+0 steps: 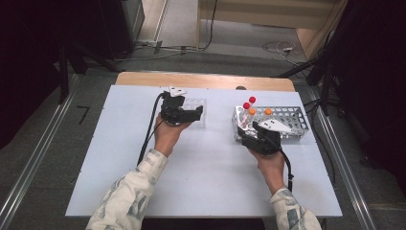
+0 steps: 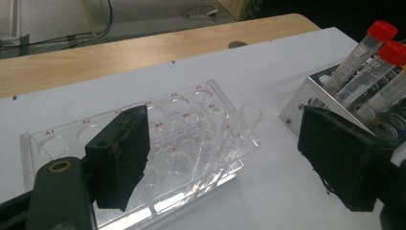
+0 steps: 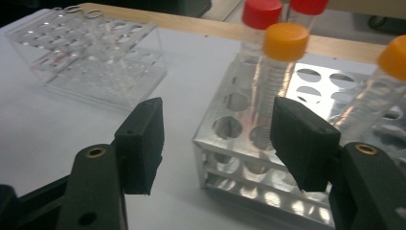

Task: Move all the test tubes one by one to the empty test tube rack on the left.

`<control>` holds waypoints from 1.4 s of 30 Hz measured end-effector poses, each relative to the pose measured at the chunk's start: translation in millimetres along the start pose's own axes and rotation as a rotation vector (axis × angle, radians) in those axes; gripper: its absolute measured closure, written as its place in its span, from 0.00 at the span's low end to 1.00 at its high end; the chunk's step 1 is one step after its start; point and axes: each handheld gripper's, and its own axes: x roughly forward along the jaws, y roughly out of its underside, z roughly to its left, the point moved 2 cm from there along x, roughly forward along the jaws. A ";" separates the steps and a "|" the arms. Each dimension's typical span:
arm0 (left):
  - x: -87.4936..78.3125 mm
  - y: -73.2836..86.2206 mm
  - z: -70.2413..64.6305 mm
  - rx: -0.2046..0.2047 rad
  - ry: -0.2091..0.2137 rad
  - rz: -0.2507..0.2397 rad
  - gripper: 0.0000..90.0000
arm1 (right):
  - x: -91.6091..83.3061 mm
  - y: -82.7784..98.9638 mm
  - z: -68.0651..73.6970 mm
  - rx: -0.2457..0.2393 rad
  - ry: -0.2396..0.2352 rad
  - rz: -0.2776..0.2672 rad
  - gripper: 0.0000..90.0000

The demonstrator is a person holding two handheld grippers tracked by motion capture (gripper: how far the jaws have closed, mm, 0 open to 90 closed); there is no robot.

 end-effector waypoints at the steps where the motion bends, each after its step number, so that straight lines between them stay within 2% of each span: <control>1: 0.0 0.5 0.0 0.002 0.002 0.000 0.20 | 1.6 -0.5 -2.8 0.003 0.010 0.002 0.40; 12: -0.5 3.9 -2.5 0.006 0.008 0.001 0.20 | 20.3 -10.4 -17.4 0.016 0.087 -0.005 0.55; 15: -2.3 4.4 -0.9 0.007 -0.009 -0.008 0.21 | 25.8 -12.1 -20.2 0.022 0.091 0.008 0.61; 22: -5.0 4.3 1.1 0.002 -0.003 -0.016 0.21 | 33.1 -9.3 -21.2 0.023 0.098 0.027 0.71; 25: -5.0 5.2 1.3 0.004 -0.003 -0.011 0.21 | 32.0 -9.9 -20.7 0.018 0.105 0.017 0.78; 31: -5.6 5.6 2.7 -0.001 -0.006 -0.013 0.21 | 26.8 -13.0 -21.1 0.020 0.103 -0.004 0.79; 42: -7.0 4.7 3.1 0.002 -0.005 -0.018 0.21 | -4.7 -37.8 -19.3 -0.004 0.091 -0.096 0.79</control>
